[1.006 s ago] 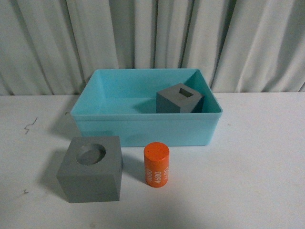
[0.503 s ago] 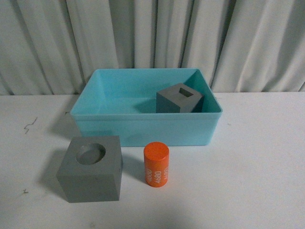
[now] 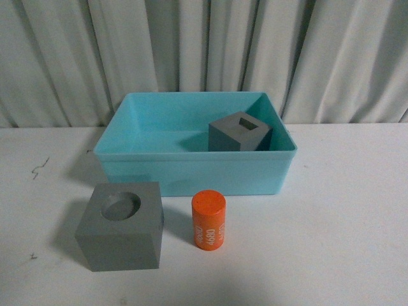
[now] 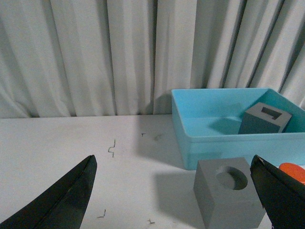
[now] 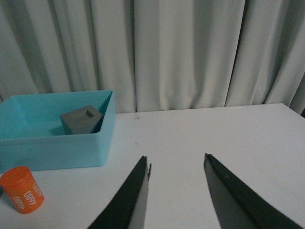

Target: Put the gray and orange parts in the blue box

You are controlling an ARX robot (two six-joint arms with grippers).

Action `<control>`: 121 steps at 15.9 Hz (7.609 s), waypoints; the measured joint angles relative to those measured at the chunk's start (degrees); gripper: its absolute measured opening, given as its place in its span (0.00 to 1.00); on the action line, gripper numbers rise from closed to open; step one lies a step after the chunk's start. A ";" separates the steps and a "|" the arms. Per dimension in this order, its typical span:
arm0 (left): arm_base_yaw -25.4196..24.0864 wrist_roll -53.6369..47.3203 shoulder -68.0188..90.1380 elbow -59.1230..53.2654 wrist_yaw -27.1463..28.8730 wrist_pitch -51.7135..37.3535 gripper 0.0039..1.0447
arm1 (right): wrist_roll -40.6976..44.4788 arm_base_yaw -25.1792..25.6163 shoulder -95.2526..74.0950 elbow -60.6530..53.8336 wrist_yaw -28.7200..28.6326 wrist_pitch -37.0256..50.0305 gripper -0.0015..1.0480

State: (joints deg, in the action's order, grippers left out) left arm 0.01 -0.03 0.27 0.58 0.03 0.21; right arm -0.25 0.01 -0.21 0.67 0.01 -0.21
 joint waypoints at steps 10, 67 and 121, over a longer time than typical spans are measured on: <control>1.86 4.07 5.62 4.83 4.52 13.51 0.94 | -0.02 0.00 0.00 0.00 0.04 -0.02 0.94; 18.43 7.69 101.74 38.66 15.23 -17.44 0.76 | 0.04 0.00 0.00 0.00 0.00 -0.02 0.94; 8.55 11.37 96.78 66.25 2.47 -1.81 0.94 | 0.04 0.00 0.00 0.00 -0.02 -0.02 0.94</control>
State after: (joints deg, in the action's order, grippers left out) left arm 8.56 11.33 97.06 66.83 2.50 -1.61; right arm -0.21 0.01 -0.21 0.67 -0.01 -0.23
